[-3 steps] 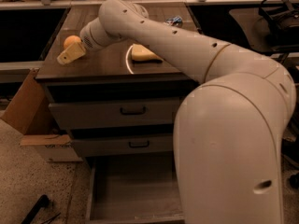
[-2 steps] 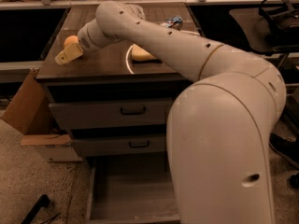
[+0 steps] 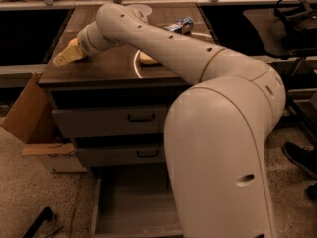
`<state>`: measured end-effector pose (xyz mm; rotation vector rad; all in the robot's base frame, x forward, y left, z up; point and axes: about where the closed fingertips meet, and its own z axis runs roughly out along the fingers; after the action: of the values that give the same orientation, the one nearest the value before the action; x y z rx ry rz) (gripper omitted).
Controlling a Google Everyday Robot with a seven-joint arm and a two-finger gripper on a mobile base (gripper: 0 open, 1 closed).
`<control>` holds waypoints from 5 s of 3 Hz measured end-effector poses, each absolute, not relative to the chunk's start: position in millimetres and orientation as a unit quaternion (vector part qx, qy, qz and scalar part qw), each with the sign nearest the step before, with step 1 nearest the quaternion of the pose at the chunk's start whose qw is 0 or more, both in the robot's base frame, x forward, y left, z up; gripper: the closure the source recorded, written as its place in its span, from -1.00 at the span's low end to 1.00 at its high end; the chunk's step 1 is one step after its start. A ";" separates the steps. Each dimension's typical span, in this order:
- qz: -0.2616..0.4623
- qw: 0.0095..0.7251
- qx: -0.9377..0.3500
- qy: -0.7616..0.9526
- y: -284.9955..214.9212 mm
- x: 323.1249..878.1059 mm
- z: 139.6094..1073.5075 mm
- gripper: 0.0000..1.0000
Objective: Place orange into bottom drawer
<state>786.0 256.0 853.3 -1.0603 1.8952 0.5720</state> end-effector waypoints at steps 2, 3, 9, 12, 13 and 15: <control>0.239 0.437 -0.424 0.756 272.9 791.3 849.7 -0.18; 0.242 0.443 -0.423 0.752 272.5 788.7 851.7 0.30; 0.315 0.458 -0.534 0.637 220.5 661.5 883.7 1.00; 0.257 0.402 -0.610 0.633 184.5 575.0 810.2 1.00; 0.251 0.373 -0.614 0.649 177.9 548.0 773.5 1.00; 0.248 0.373 -0.611 0.653 177.6 547.1 768.1 1.00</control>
Offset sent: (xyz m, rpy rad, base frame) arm 0.0088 0.0201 -0.0008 0.0302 -0.0134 0.0055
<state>547.1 177.6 768.1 -1.5661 1.6719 0.6352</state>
